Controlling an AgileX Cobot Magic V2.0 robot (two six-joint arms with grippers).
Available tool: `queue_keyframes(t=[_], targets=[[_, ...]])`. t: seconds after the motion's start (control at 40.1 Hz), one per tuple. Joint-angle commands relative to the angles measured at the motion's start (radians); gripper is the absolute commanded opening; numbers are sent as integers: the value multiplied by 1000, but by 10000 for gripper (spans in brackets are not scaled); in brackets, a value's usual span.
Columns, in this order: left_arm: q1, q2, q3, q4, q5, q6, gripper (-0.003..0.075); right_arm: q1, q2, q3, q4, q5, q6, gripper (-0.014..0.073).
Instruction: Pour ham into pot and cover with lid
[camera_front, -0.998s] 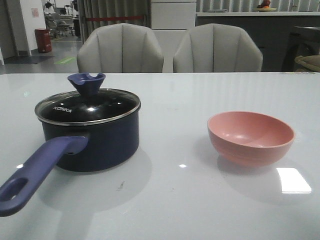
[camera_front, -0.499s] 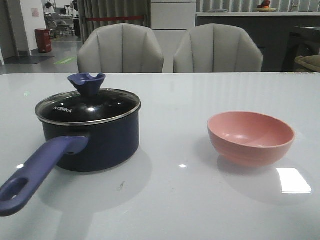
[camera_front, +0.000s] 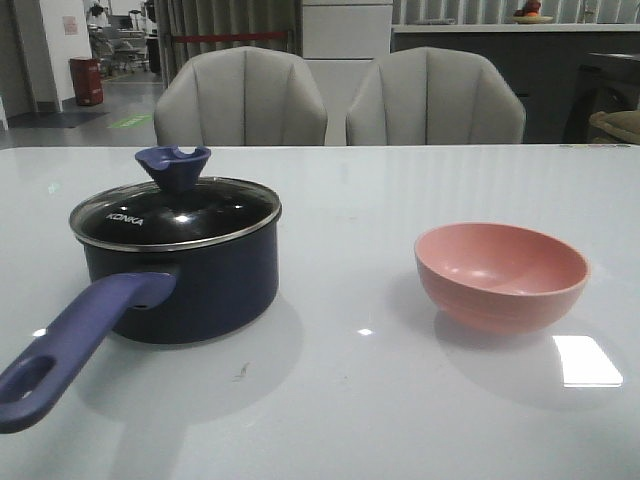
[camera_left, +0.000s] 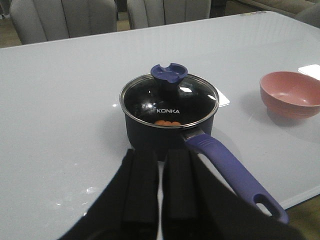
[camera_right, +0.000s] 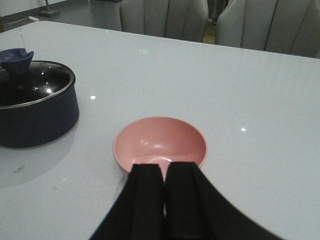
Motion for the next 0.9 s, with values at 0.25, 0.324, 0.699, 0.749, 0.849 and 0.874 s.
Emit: queue_keyframes(t=[0.25,0.324,0.699,0.749,0.849,0.874], targets=[[170,-27,195,5,-410,-4,120,2,3,-30,6,-76,-6,161],[239,-57,263,-17,-520,-4,120,2,3,-30,6,-76,-6,161],[357,-143,423,5,-677,-96,121,2,3,-30,6,-75,-6,161],[357,-143,423,9,-679,-96,120,2,3,-30,6,-75,-6,161],[357,-140,423,9,-677,-96,120,2,3,-30,6,-75,-6,161],[357,-141,423,9,-677,-96,121,2,3,-30,6,-75,-6,161]])
